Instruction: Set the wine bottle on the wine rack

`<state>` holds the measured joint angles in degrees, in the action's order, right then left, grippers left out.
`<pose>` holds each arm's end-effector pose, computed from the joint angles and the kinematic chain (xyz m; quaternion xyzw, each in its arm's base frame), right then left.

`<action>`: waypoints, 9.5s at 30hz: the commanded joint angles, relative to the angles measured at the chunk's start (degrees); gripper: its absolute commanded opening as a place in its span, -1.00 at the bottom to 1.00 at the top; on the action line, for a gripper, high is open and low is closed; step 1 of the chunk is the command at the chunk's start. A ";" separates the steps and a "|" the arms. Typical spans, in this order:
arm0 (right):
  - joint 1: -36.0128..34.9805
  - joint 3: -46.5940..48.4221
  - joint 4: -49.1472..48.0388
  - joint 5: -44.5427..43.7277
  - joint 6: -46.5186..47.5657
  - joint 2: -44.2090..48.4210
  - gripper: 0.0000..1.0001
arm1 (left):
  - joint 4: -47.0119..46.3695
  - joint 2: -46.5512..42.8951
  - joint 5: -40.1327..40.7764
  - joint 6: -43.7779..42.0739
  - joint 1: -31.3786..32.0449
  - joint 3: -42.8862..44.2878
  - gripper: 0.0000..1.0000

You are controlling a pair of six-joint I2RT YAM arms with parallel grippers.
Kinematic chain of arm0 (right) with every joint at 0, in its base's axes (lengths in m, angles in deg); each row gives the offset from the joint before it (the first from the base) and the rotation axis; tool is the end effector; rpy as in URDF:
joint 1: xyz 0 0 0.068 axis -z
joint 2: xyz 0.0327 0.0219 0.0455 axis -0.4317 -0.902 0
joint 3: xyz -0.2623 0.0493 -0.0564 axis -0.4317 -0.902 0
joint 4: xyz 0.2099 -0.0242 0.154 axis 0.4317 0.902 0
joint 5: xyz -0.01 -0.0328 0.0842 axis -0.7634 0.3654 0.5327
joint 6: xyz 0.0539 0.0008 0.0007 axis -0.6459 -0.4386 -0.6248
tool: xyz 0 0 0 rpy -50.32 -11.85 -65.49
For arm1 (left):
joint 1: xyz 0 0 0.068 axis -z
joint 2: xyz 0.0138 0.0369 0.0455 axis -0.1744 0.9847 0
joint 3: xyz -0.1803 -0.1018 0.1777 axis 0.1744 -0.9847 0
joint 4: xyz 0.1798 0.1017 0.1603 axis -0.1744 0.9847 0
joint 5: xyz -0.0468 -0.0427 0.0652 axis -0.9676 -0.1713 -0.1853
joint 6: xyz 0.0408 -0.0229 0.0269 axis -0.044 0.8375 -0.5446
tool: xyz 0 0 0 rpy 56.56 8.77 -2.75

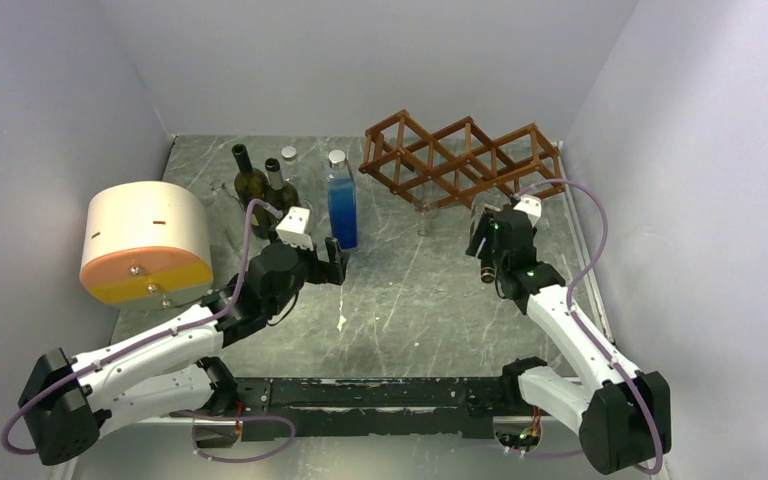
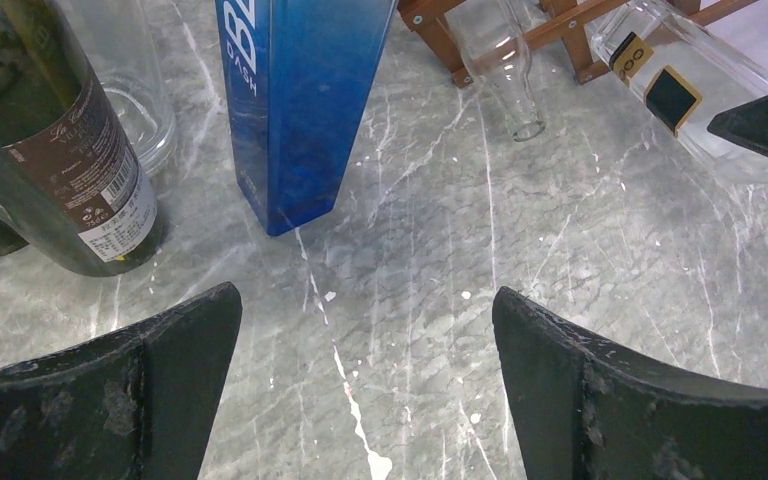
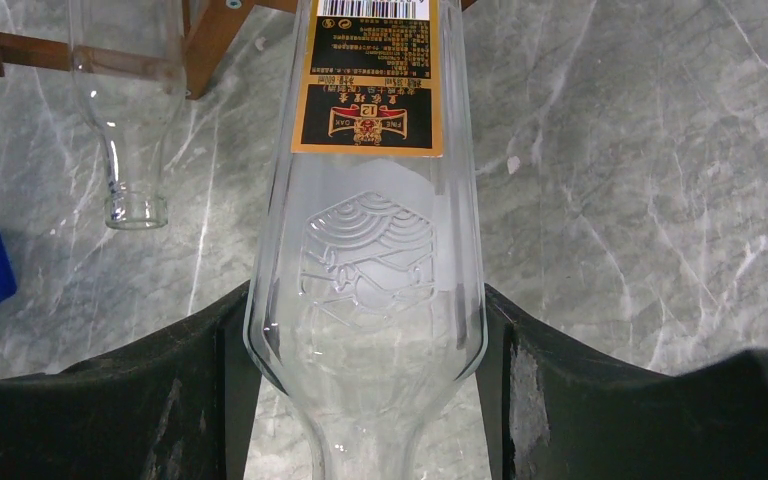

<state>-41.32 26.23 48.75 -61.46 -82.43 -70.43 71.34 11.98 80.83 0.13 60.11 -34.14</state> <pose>0.2141 0.0482 0.2468 0.1403 0.8674 0.0170 0.4772 0.1515 -0.1579 0.2678 0.0580 0.7925 -0.2120 0.5690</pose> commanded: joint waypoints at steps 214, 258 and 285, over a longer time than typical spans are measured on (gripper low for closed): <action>-32.55 43.15 -11.97 2.38 14.77 -31.30 0.64 | 20.01 -18.26 20.69 2.53 -0.32 15.05 0.94; -37.10 40.16 -7.08 0.14 13.61 -18.02 -0.64 | -20.66 -2.08 -12.41 -12.52 -0.38 -9.85 0.99; -37.02 39.49 -1.67 9.22 5.85 -5.63 -0.79 | -52.54 12.27 -33.56 -24.74 -0.41 -12.67 0.73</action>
<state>-78.30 62.88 54.45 -54.14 -74.37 -80.68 27.93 22.77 53.53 -23.04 60.00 -46.36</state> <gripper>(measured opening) 0.655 0.877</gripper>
